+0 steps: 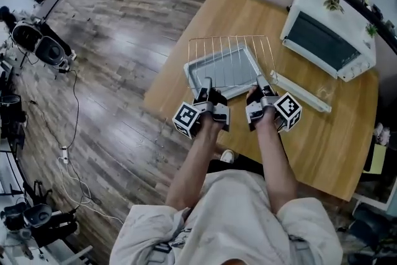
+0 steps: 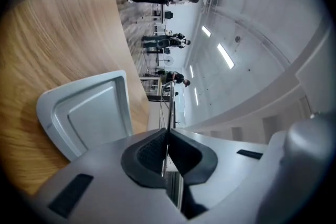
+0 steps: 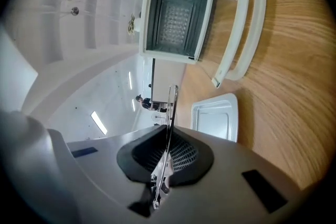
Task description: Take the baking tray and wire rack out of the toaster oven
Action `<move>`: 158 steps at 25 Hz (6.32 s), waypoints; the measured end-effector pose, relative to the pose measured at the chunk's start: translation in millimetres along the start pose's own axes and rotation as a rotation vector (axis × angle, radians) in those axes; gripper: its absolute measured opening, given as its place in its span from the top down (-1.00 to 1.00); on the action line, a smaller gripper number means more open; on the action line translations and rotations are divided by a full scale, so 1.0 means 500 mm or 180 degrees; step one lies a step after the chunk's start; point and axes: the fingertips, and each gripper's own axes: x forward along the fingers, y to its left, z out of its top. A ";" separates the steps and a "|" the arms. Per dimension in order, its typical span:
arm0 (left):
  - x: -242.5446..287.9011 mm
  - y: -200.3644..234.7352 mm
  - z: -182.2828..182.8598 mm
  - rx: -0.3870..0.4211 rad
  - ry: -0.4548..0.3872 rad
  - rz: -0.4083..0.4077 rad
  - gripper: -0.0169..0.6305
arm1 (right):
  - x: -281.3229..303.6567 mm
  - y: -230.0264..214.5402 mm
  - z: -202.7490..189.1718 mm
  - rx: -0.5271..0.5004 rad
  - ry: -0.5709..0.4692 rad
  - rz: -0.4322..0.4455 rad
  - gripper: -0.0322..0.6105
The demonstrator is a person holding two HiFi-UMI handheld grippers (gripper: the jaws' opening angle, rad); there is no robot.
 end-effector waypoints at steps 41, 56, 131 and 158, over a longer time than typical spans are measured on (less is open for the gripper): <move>-0.060 0.188 0.012 0.1249 0.0742 0.2142 -0.08 | 0.000 -0.243 -0.084 -0.0196 0.0553 -0.1662 0.34; -0.062 0.191 0.002 0.2605 0.1698 0.2156 -0.41 | 0.004 -0.250 -0.060 -0.0430 0.0570 -0.1755 0.05; 0.147 -0.324 -0.496 0.4867 0.1351 -0.2110 -0.01 | -0.434 0.210 0.458 -0.4339 -0.2115 -0.1464 0.05; 0.152 -0.307 -0.465 0.4858 0.1299 -0.1939 0.91 | -0.392 0.218 0.443 -0.4445 -0.2024 -0.1399 0.84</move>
